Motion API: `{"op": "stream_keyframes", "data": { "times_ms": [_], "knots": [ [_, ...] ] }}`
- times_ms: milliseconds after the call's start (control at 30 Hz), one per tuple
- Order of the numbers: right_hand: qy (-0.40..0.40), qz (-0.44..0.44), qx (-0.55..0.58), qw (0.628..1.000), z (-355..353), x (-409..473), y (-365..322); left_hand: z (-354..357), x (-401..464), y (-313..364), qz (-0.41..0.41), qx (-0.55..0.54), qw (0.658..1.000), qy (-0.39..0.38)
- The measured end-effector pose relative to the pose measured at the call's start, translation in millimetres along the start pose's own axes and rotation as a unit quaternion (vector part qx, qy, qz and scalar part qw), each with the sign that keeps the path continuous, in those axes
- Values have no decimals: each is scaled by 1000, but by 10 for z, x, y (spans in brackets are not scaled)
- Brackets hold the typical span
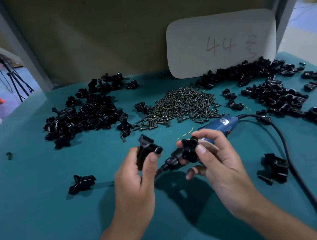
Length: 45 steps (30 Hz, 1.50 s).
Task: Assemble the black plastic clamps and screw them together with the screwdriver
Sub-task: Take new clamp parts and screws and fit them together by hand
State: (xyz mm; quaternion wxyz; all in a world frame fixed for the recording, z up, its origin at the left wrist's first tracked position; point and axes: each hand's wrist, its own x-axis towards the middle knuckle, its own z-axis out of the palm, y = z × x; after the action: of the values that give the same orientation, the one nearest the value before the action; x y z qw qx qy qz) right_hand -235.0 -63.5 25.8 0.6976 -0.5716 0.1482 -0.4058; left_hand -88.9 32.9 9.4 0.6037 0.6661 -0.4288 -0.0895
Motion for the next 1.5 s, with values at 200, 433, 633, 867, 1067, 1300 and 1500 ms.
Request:
{"op": "stream_keyframes", "data": {
  "times_ms": [200,433,633,867,1067,1300,1500],
  "knots": [
    [7,-32,-85,996,-8,-19,5,6,-50,-9,-3,-74,995,-73],
    [-19,-68,-180,981,-54,8,73,49,-51,-19,-5,-115,982,-148],
    [-26,-72,-181,980,-51,-8,95,25,-51,45,6,-103,983,-153],
    [-32,-98,-176,979,-40,-2,81,9,-35,61,-8,-98,986,-132],
    [-27,-105,-181,978,-55,2,89,12,2,54,44,-58,993,-91],
    [-41,-90,-172,980,-30,-19,72,42,-42,93,86,-34,990,-108],
    [-45,-70,-165,983,-27,-22,83,36,-43,111,115,-16,989,-90]
  ]
}}
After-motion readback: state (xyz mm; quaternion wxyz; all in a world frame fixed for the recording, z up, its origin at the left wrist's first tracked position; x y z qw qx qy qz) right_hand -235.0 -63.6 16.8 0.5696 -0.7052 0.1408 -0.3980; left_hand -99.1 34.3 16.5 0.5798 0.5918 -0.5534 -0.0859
